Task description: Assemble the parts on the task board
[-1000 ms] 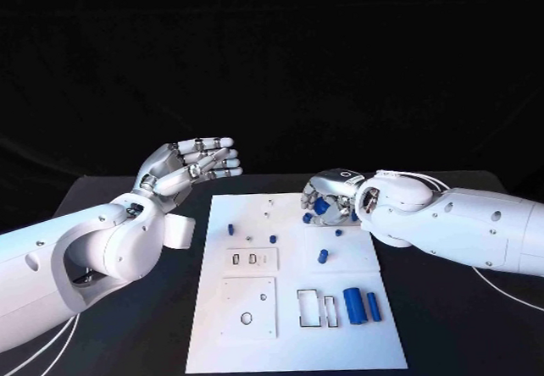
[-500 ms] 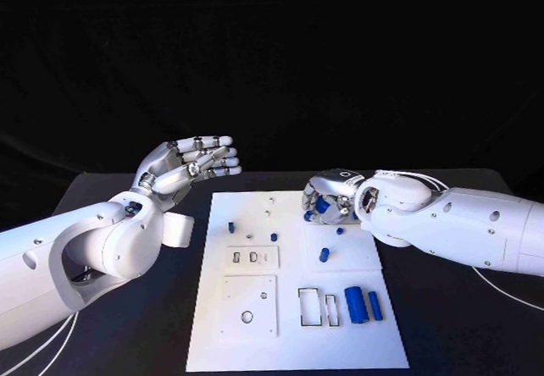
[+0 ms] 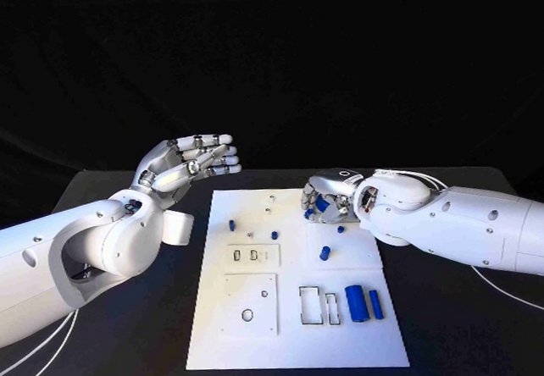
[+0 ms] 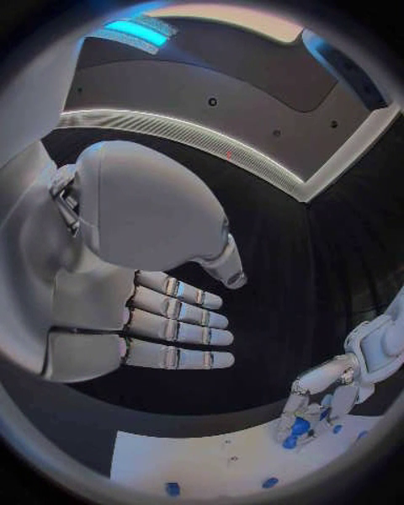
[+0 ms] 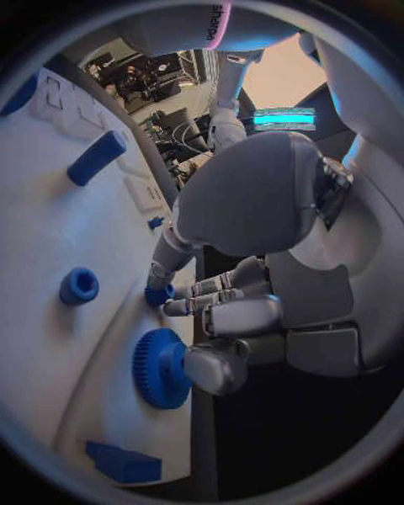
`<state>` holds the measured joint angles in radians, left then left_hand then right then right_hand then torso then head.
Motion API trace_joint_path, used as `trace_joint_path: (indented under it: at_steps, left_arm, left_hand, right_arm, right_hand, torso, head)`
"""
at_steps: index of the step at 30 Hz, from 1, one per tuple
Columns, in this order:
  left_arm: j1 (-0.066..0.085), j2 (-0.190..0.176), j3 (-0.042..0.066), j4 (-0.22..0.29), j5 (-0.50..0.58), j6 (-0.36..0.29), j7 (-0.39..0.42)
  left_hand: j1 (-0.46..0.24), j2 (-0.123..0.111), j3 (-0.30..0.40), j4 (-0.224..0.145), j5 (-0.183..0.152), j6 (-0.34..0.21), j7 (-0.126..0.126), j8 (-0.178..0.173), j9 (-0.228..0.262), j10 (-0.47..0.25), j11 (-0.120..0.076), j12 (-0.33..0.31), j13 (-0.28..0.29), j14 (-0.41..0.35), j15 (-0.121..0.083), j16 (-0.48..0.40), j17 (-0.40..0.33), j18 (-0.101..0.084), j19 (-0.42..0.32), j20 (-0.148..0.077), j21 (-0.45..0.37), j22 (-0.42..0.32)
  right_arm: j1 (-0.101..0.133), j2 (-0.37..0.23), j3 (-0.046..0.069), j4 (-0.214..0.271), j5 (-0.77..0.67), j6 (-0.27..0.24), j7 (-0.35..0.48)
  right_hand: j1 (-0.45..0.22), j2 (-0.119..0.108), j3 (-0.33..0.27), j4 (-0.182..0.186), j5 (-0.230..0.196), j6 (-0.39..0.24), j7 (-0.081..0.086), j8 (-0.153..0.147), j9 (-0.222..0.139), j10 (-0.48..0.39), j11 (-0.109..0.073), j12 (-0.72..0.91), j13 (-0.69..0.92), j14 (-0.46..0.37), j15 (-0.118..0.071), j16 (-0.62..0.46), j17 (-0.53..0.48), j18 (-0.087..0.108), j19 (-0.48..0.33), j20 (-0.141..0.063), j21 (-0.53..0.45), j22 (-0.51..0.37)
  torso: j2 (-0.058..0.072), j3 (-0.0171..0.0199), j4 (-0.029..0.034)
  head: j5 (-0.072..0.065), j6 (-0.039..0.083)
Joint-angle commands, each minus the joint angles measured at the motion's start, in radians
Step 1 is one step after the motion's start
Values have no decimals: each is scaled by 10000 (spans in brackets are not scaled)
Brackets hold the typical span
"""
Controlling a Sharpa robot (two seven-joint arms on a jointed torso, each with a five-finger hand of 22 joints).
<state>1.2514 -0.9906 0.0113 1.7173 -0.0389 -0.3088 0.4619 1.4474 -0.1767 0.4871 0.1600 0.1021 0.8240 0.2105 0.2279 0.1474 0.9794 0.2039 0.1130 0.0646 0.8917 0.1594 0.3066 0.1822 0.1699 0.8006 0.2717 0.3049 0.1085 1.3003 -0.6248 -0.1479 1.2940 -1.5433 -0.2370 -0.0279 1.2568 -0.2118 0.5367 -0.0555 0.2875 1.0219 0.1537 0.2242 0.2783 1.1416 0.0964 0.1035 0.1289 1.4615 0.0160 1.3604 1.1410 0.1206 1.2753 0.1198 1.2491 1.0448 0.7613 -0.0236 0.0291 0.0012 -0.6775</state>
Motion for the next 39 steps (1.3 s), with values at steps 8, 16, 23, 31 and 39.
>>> trace_joint_path:
  at_steps: [8,16,23,31,39]
  left_arm:
    - [31,2,11,13,-42,178,-6]
    - [33,1,11,6,-42,188,-14]
    - [34,-6,11,-28,-42,182,-22]
    - [34,1,11,-48,-42,187,-17]
    - [34,32,13,-43,-43,204,-11]
  left_hand:
    - [-107,19,64,3,-60,-17,589,-31,-9,17,38,-48,3,-21,40,-48,9,129,19,13,-2,-9]
    - [-111,22,71,0,-60,-20,591,-34,-10,16,40,-55,4,-23,42,-53,10,129,18,14,-5,-12]
    - [-116,25,78,-2,-61,-24,593,-37,-12,14,42,-64,4,-27,43,-57,11,129,17,15,-7,-15]
    - [-123,32,91,-6,-60,-31,597,-42,-15,10,45,-77,4,-30,46,-63,12,130,16,17,-11,-20]
    - [-125,33,101,-14,-61,-44,598,-52,-19,-2,49,-93,2,-38,50,-71,13,129,11,19,-16,-26]
  right_arm:
    - [-10,27,-6,-39,-242,-76,-100]
    - [-16,1,-6,44,-400,-1138,-153]
    - [-4,-60,6,365,-459,-2042,-284]
    - [50,383,25,194,-590,-2895,-522]
    - [56,1126,32,-486,-483,-3075,-515]
  right_hand:
    - [170,239,515,19,-812,257,-86,223,259,366,-112,135,-12,318,-113,158,82,-191,145,-72,241,317]
    - [475,523,973,-164,-1166,624,-269,656,750,978,-354,332,167,305,-296,189,20,-323,516,-243,749,1109]
    - [465,482,1054,-241,-1014,625,-283,773,938,1072,-381,328,232,315,-324,220,40,-341,547,-279,834,1236]
    - [461,431,1109,-299,-939,582,-274,805,1028,1052,-371,283,250,312,-325,222,21,-354,569,-288,885,1318]
    - [425,399,1132,-307,-934,543,-261,811,1073,1022,-354,244,252,314,-314,233,28,-364,587,-285,920,1373]
  torso:
    - [21,-2,-7]
    - [23,-2,-11]
    - [15,-11,-21]
    - [50,-5,20]
    - [103,-12,49]
  head:
    - [25,-54]
    - [33,-58]
    - [31,-17]
    - [-4,46]
    - [-55,57]
